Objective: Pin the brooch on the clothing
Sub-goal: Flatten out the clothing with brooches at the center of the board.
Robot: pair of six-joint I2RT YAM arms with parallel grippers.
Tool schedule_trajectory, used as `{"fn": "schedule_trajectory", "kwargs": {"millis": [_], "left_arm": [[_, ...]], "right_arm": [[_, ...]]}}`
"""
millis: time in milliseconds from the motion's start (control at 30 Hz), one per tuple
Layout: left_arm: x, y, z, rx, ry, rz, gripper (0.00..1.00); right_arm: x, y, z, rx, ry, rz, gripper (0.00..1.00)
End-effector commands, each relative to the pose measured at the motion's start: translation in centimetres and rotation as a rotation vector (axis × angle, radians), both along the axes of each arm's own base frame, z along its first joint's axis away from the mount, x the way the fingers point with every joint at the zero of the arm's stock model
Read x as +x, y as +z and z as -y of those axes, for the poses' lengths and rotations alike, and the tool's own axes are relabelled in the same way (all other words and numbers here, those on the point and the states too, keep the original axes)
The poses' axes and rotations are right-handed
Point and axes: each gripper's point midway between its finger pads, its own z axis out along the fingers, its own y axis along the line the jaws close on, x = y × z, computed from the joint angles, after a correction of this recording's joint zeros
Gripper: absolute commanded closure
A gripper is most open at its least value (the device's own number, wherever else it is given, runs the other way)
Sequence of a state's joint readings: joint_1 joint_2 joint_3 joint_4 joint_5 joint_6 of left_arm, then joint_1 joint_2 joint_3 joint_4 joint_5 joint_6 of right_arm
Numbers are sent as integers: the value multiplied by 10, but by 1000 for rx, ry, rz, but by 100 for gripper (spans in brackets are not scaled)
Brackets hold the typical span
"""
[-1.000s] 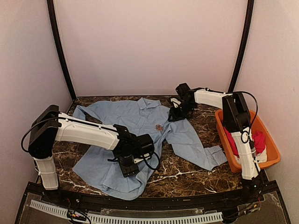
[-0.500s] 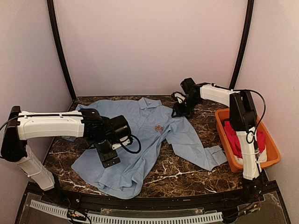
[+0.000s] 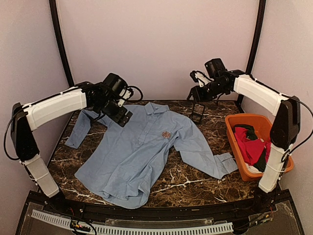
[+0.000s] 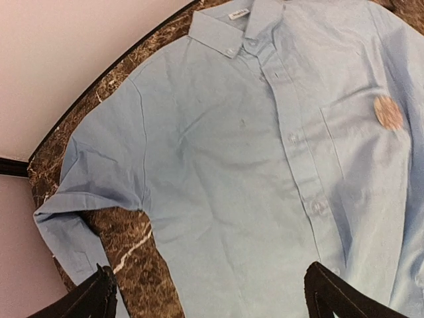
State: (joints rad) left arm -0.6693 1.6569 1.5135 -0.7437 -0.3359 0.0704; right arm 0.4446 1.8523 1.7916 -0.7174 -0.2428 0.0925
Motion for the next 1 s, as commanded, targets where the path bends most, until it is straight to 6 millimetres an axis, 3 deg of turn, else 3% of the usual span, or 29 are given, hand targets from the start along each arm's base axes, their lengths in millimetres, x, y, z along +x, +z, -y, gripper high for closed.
{"fn": "schedule_trajectory", "kwargs": {"millis": [0,33,67,100,233,400,467,533,800,967], "left_arm": [[65,-16,18,-115,39,7,1],[78,-38,17,-90,54,-22,1],[90,-32,20,-103,61,-6,1],[103,-47,20,-92,76,-29,1],[123,-98,18,-94,101,-125,1],[118,-154,12,-31,93,-225,1],[113,-182,0,47,100,-277,1],[109,-197,-17,101,127,-323,1],[102,-220,-90,67,312,-465,5],[86,-228,-110,22,351,-487,6]], "right_arm": [[-8,-11,11,-101,-79,49,50],[-12,-11,14,-105,-87,62,45],[-14,-11,18,-104,-96,69,15],[-17,-11,19,-99,-92,80,3],[-26,-13,23,-73,-92,111,1],[-35,-13,22,-43,-73,123,1],[-35,-8,22,-37,-76,128,1],[-34,-1,23,-33,-84,148,1],[-25,24,42,-91,-185,273,1],[-22,19,41,-86,-192,269,1]]}}
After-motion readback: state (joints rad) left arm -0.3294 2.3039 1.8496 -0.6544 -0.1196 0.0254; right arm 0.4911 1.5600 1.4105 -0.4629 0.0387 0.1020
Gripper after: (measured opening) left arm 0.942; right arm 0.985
